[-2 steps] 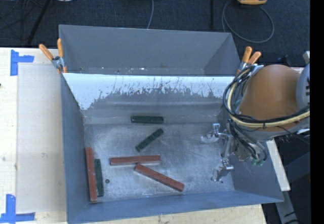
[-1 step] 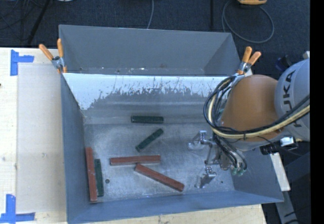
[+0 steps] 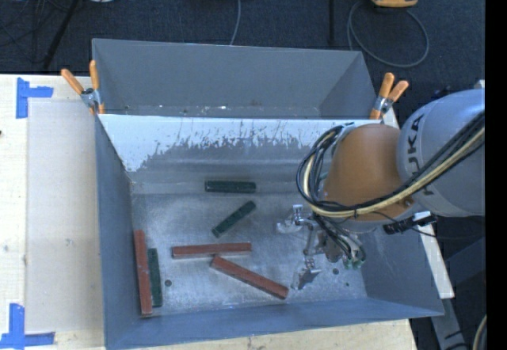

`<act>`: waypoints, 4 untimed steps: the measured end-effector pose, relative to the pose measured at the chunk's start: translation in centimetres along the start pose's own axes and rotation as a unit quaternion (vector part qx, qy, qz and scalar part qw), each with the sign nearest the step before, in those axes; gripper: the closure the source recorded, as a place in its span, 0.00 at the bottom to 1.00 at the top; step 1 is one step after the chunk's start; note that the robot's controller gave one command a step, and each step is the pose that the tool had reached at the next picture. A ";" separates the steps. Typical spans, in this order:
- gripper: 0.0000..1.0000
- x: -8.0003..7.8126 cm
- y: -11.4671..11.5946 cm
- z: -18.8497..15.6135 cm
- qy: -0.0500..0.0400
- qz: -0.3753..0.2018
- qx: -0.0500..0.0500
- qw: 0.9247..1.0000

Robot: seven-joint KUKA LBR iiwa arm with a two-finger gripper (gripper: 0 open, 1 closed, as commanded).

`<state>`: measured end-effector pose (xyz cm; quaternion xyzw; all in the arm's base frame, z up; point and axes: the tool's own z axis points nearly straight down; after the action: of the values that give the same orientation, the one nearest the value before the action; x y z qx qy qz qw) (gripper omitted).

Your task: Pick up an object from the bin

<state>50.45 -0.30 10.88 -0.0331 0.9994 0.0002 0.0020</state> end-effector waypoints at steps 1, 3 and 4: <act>1.00 2.5 2.2 3.4 -0.003 -0.016 0.000 1.000; 1.00 2.5 2.2 3.4 -0.003 -0.017 0.000 1.000; 0.00 2.4 2.2 3.4 -0.007 -0.017 0.000 1.000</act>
Offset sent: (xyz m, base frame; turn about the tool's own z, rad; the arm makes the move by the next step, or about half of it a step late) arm 0.0000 0.0000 0.0000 0.0000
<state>47.95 1.77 7.44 -0.0504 0.9987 0.0000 0.0088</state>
